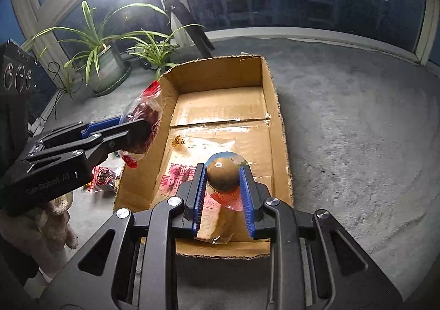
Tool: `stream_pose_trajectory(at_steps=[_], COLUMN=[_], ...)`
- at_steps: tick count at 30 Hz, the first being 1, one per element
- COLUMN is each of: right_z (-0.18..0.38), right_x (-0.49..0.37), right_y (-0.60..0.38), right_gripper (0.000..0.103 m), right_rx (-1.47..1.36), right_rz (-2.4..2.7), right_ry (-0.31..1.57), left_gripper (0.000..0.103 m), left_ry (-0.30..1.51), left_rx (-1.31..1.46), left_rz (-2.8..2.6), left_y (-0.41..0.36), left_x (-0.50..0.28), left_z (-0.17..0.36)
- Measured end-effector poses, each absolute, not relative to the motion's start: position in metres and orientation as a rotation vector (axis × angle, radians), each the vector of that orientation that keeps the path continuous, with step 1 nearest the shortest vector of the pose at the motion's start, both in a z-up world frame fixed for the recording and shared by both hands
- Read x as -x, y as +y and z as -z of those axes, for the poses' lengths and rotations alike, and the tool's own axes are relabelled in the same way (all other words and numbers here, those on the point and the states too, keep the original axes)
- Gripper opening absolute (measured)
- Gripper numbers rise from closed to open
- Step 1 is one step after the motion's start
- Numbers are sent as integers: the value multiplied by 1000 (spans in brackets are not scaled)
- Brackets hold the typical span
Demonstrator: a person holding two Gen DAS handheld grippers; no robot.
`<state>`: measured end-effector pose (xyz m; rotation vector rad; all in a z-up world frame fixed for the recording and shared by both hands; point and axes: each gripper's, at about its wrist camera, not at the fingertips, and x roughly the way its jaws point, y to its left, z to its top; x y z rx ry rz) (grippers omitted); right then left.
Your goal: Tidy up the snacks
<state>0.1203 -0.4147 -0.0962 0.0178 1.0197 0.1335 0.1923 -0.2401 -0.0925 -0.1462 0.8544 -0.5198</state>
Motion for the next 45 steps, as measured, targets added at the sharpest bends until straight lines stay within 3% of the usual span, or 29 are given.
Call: stream_pose_trajectory(at_steps=[2,6,7,23,45], right_z=[95,93,92,68,101], right_x=[-121,-121,-121,-107,-102], right_y=[-413,-409,-409,-368,-243], right_gripper=[27,47,48,48,48], right_rx=[-21,-10,-8,-27,2], right_rz=[-140,-136,-134,-165,-357], right_ry=[1018,1015,1012,968,1042], left_gripper=[30,42,42,42,42], left_ry=[858,862,861,800,845], left_rx=[142,146,148,168,239], left_rz=[518,510,510,491,254], left_y=[-241,-239,-237,-190,1], left_x=[-194,-197,-198,-178,-113], left_z=[92,91,91,70,99])
